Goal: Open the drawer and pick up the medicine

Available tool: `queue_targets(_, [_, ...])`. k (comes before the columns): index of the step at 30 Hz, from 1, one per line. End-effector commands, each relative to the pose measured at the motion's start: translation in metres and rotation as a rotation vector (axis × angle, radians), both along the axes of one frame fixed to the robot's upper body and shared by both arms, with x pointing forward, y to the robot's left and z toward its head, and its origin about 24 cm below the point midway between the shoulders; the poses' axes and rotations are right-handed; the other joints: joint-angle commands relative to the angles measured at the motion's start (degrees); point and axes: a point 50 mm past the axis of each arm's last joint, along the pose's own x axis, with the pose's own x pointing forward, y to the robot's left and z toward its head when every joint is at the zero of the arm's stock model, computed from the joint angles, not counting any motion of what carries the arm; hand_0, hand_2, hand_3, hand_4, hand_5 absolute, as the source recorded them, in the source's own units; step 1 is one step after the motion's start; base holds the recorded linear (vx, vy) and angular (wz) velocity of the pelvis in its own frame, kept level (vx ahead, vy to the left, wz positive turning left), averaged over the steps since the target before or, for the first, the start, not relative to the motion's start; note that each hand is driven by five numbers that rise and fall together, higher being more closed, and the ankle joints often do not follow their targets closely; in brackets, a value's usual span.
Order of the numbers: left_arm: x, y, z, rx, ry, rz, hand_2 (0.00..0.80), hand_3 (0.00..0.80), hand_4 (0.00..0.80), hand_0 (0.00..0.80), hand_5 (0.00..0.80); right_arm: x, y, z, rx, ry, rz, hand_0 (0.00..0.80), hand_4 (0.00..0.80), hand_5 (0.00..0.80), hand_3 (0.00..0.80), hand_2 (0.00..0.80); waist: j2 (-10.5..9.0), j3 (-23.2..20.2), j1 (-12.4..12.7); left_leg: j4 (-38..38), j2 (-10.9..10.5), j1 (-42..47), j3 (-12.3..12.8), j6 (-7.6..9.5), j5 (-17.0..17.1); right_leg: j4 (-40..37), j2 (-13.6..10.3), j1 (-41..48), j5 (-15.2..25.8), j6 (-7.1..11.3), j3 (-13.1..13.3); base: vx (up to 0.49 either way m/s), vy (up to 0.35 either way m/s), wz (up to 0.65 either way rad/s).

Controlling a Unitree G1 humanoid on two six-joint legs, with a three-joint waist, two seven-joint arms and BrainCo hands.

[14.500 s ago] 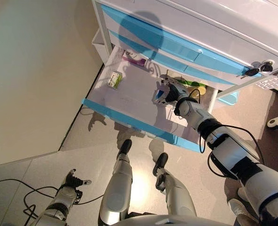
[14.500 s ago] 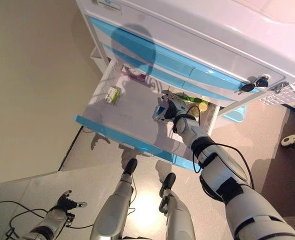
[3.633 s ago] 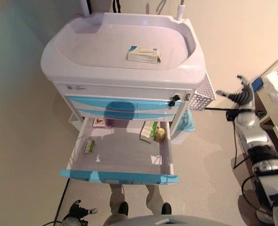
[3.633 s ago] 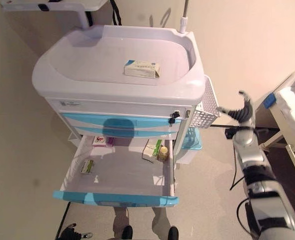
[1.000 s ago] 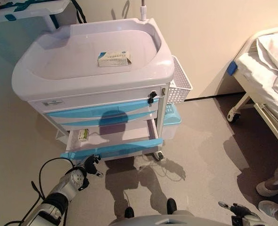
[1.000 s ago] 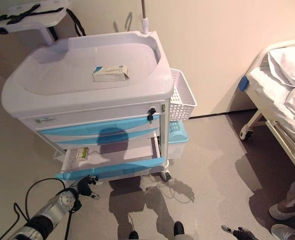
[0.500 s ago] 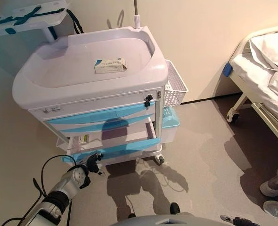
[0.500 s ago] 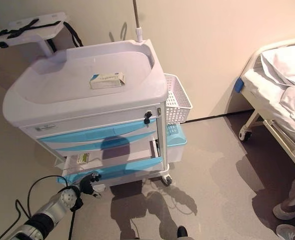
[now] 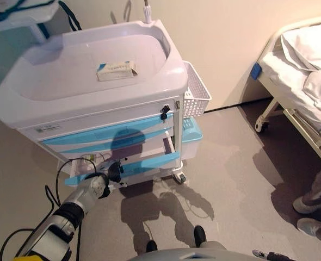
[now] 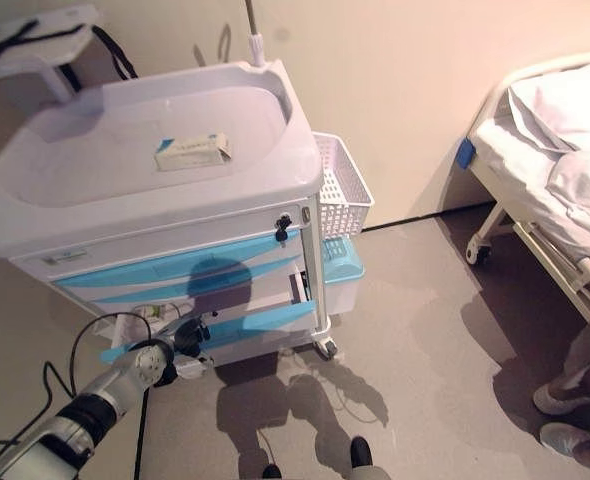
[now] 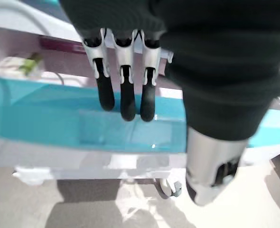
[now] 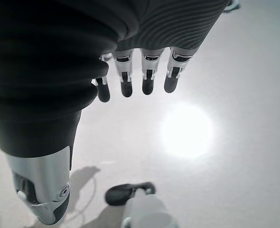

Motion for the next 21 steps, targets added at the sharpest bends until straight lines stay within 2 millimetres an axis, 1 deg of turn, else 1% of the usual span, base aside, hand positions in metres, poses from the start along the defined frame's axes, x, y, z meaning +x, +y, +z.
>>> queue_targets(1, [0.039, 0.006, 0.050, 0.023, -0.184, -0.003, 0.000, 0.000, 0.000, 0.000, 0.000, 0.016, 0.005, -0.001, 0.003, -0.035, 0.035, 0.000, 0.000, 0.000, 0.000, 0.000, -2.28, 2.66, -1.73, 3.00, -3.01, -2.52, -1.08, 2.07, -3.57, 2.07, -1.54, -1.26, -0.94, 4.62, -0.88, -0.027, 0.004, -0.07])
queue_targets(7, [0.050, 0.007, 0.062, 0.061, -0.213, -0.013, 0.000, 0.000, 0.000, 0.000, 0.000, 0.023, 0.004, 0.001, -0.004, -0.055, 0.043, 0.000, 0.000, 0.000, 0.000, 0.000, -2.68, 3.74, -2.17, 3.40, -3.16, -3.95, -0.85, 2.11, -3.56, 2.27, -1.43, -2.88, -0.59, 4.58, -0.15, -0.014, 0.002, -0.11])
queue_targets(10, [0.057, 0.005, 0.074, 0.066, -0.249, -0.021, 0.000, 0.000, 0.000, 0.000, 0.000, 0.033, 0.005, 0.003, -0.006, -0.091, 0.059, 0.000, 0.000, 0.000, 0.000, 0.000, -3.00, 4.63, -2.45, 3.82, -3.09, -5.11, -0.65, 2.12, -3.49, 2.39, -1.43, -4.29, -0.17, 4.59, 0.40, -0.020, 0.001, -0.04])
queue_targets(15, [0.058, 0.004, 0.079, 0.047, -0.269, -0.029, 0.000, 0.000, 0.000, 0.000, 0.000, 0.034, 0.008, 0.001, 0.004, -0.093, 0.062, 0.000, 0.000, 0.000, 0.000, 0.000, -3.16, 5.08, -2.29, 3.97, -3.17, -5.57, -0.57, 2.16, -3.49, 2.49, -1.37, -4.85, -0.06, 4.59, 0.70, -0.006, -0.006, -0.04])
queue_targets(21, [0.054, -0.007, 0.083, -0.007, -0.316, -0.065, 0.000, 0.000, 0.000, 0.000, 0.000, 0.029, 0.011, -0.001, 0.014, -0.077, 0.054, 0.000, 0.000, 0.000, 0.000, 0.000, -3.10, 4.90, -1.73, 3.71, -3.23, -4.72, -1.02, 2.14, -3.98, 2.45, -1.50, -3.95, -0.48, 4.53, 0.50, 0.006, -0.002, 0.00])
